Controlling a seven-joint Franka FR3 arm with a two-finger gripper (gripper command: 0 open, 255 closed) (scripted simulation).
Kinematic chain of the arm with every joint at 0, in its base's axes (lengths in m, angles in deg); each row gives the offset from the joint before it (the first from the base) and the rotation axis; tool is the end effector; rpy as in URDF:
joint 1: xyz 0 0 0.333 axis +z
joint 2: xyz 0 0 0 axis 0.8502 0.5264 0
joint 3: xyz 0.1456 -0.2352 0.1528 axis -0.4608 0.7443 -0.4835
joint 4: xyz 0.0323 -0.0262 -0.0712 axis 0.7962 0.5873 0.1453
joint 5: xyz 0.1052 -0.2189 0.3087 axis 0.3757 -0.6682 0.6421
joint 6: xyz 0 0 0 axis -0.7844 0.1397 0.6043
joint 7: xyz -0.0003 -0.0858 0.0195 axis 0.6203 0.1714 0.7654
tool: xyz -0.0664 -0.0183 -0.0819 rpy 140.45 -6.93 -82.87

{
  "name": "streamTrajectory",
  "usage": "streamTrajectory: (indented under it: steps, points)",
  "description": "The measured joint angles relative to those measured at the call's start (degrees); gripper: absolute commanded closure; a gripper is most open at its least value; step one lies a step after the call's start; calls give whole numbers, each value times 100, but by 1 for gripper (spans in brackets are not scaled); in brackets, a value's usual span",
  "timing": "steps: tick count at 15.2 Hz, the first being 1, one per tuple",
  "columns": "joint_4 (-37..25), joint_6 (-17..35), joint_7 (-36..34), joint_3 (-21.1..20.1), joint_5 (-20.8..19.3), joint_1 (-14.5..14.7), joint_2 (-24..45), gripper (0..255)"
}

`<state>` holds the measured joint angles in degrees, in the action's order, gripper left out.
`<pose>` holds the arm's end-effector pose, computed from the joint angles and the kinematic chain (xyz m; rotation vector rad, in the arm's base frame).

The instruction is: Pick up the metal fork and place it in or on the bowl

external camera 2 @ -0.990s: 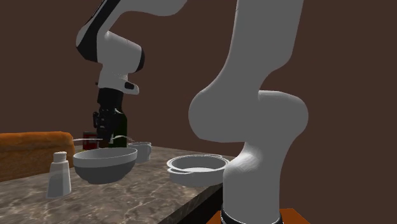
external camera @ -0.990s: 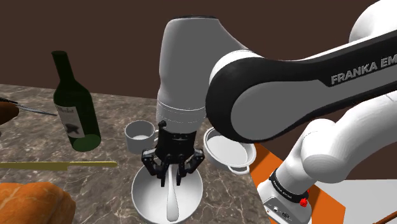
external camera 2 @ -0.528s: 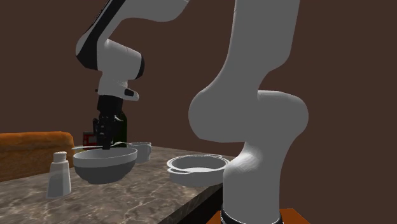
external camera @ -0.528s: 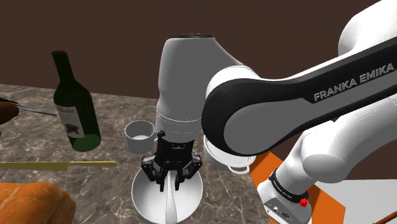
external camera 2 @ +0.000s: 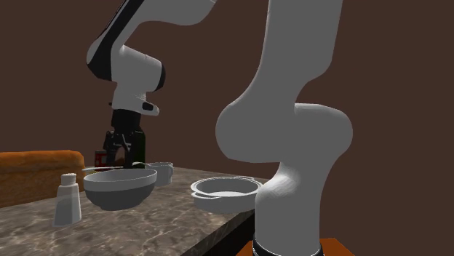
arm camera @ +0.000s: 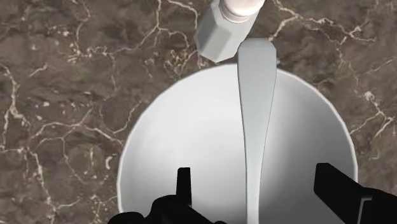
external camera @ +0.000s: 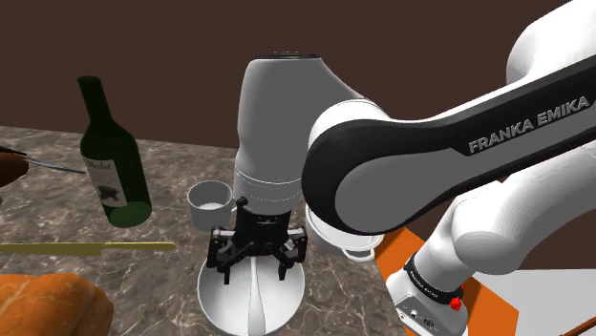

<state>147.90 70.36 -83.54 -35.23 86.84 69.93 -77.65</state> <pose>0.2394 0.3988 0.3962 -2.9602 0.8591 0.2095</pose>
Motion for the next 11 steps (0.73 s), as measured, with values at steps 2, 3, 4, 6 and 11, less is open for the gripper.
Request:
streamTrajectory:
  steps: [2,3,4,6,11]
  points:
    - [0,-1,0,1,0,0,0,0]
    - [-49,-114,25,52,13,4,-70,0]
    - [-173,-278,15,95,-7,-6,-113,0]
    - [-350,-608,77,239,-12,-19,-261,0]
    - [-443,-815,75,303,11,6,-376,0]
